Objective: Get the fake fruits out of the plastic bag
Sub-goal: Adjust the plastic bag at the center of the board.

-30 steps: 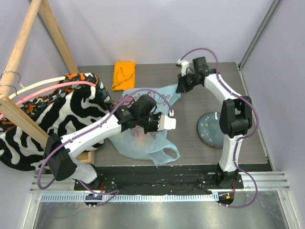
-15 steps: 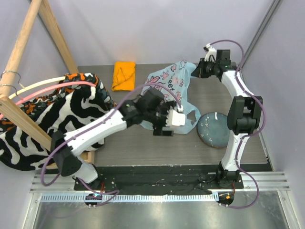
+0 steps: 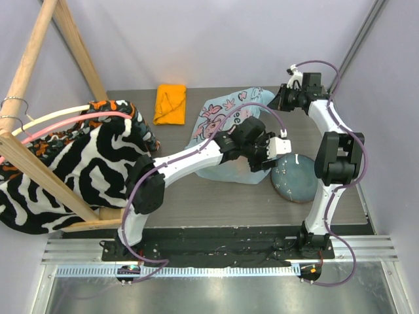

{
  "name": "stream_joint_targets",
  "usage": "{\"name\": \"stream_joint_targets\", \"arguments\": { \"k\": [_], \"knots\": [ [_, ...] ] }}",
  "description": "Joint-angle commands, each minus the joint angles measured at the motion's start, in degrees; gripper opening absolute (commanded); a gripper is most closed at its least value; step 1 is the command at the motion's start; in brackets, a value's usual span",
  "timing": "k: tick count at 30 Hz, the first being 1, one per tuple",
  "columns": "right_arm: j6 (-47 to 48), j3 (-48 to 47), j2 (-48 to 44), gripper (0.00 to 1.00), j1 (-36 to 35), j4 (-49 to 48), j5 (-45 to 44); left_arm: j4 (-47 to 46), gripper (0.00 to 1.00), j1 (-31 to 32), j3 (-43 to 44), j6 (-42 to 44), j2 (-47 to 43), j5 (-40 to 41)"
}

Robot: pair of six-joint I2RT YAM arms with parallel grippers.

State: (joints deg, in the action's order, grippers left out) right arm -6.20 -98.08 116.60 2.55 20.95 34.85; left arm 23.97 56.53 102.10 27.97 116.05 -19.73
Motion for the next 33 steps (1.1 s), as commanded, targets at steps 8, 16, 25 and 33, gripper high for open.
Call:
{"name": "stream_joint_targets", "arguments": {
  "k": [8,16,25,33],
  "knots": [
    [-3.4,1.6,-5.5,0.01,2.3,-2.7,0.7,7.0,0.59,0.9,7.5,2.0,10.2,-5.3],
    [-4.3,1.8,-4.7,0.01,2.3,-3.2,0.6,9.1,0.66,1.5,4.1,1.9,12.7,-1.7],
    [-3.3,-4.1,0.0,0.01,2.3,1.1,1.4,13.6,0.0,-3.4,10.3,-0.4,12.1,0.7],
    [-12.1,-28.2,10.7,0.01,5.4,-2.0,0.0,14.3,0.0,-17.3,21.8,7.1,2.5,-2.0]
  ]
}}
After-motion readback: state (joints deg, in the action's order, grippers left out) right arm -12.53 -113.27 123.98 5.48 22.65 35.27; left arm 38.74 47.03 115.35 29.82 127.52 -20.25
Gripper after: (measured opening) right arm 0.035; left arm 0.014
